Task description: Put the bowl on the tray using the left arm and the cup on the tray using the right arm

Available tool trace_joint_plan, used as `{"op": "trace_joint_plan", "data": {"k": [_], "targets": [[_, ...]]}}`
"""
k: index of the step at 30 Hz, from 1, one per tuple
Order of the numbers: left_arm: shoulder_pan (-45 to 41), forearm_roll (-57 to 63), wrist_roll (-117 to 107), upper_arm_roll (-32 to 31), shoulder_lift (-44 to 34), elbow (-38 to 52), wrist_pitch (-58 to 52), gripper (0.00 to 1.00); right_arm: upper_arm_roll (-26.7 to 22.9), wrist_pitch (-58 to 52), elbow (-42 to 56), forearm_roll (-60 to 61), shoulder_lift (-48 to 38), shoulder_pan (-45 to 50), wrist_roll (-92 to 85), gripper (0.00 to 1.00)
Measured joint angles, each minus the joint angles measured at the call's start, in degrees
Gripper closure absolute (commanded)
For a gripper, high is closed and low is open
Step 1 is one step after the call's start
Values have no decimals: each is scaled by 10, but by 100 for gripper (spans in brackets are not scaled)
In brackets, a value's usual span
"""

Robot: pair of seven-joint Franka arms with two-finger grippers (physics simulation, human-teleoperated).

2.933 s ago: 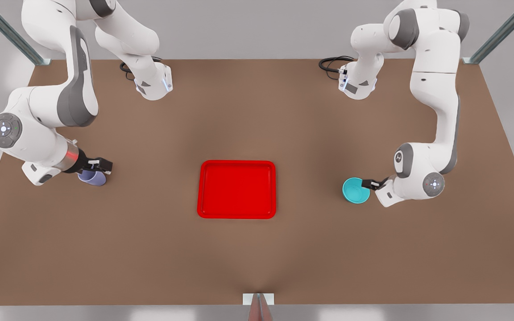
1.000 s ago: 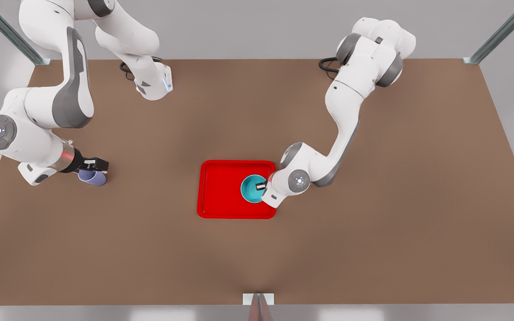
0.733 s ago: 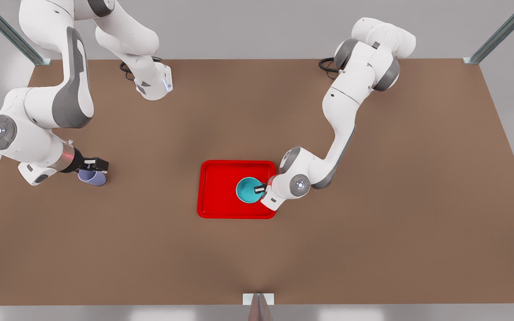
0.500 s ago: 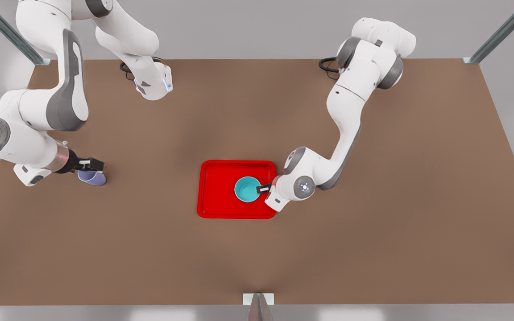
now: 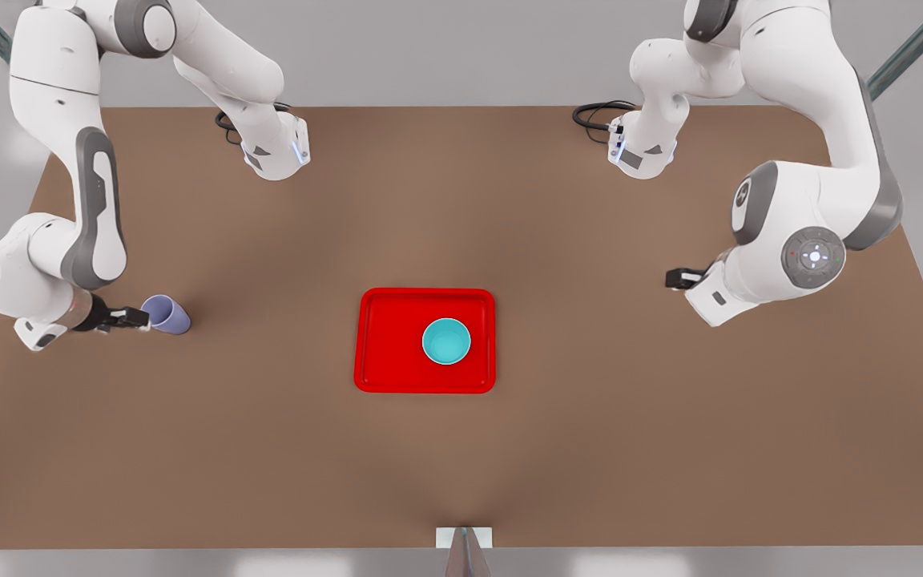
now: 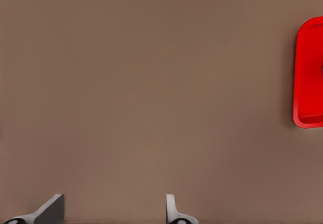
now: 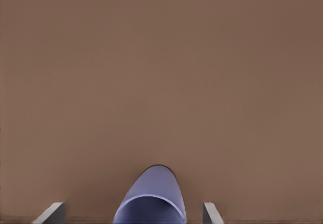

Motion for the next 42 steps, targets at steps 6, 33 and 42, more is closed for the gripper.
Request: {"op": "trace_joint_plan", "data": {"k": [6, 33, 42], "targets": [[-3, 3, 6, -3, 1, -1, -1, 1, -4, 42, -61, 0, -17, -16, -4, 0], [-2, -15, 7, -3, 0, 1, -6, 1, -4, 105, -110, -6, 28, -49, -16, 25], [-1, -19, 5, -29, -5, 7, -30, 0, -4, 123, -111, -7, 45, -51, -12, 79]]}}
